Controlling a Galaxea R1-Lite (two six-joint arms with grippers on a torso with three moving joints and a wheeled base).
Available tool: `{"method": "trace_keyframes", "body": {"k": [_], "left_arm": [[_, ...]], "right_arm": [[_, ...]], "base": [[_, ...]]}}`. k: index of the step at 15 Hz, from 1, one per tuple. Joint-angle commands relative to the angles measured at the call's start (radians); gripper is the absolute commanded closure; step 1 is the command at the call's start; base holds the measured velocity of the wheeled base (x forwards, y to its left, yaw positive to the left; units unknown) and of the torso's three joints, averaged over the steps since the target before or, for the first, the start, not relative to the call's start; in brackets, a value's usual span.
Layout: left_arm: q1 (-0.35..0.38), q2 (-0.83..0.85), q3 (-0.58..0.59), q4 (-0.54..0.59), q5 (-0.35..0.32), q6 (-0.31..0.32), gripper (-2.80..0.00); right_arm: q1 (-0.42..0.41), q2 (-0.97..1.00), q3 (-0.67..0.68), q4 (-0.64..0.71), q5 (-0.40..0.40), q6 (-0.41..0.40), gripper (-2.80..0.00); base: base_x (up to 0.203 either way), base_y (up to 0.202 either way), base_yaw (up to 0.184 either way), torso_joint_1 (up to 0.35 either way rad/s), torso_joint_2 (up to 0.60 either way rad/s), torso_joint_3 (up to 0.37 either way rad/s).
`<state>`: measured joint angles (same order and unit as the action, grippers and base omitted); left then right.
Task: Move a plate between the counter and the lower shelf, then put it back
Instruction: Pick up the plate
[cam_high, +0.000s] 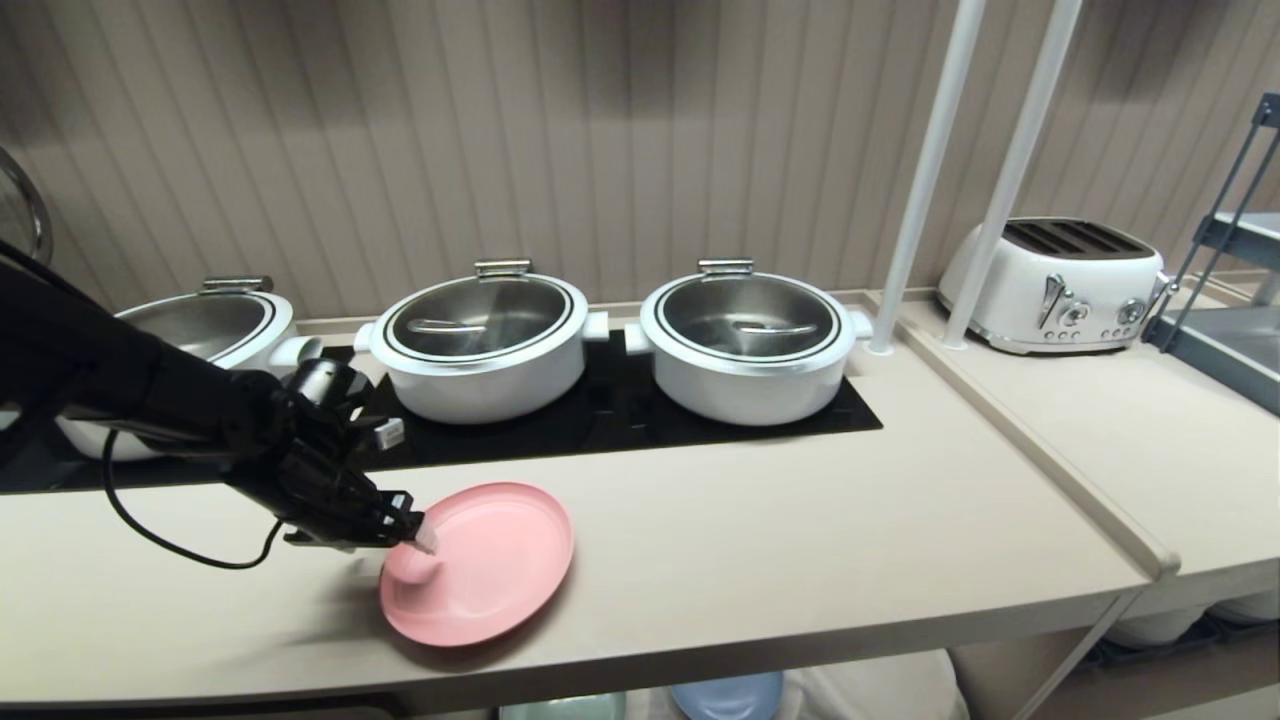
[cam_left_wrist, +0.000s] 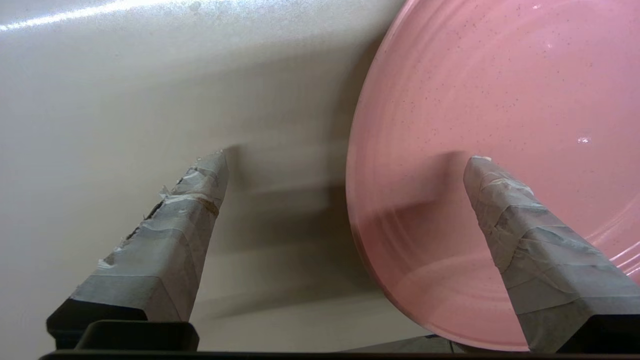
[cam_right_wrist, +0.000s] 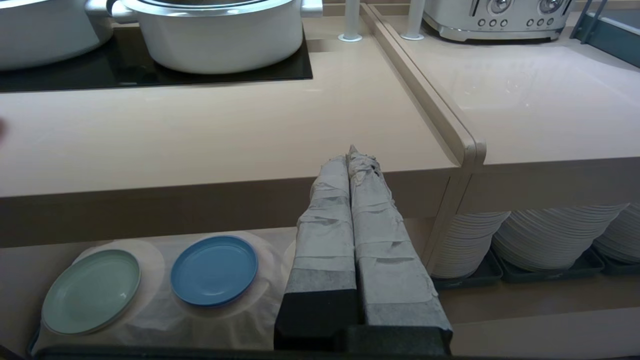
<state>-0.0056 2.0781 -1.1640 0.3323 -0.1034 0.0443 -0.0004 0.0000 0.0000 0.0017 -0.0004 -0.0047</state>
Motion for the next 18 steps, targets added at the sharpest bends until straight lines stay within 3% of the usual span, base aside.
{"method": "trace_keyframes", "body": {"k": [1,18], "left_arm": [[-0.001,0.005,0.003,0.002,-0.001,0.000,-2.80],[0.006,0.016,0.020,-0.001,-0.002,-0.001,-2.80]], "right_arm": [[0.000,0.000,0.000,0.000,0.000,0.000,0.00],[-0.001,0.000,0.000,0.000,0.000,0.000,0.00]], "base": [[0.000,0.000,0.000,0.000,0.00,0.000],[0.000,0.000,0.000,0.000,0.00,0.000]]}}
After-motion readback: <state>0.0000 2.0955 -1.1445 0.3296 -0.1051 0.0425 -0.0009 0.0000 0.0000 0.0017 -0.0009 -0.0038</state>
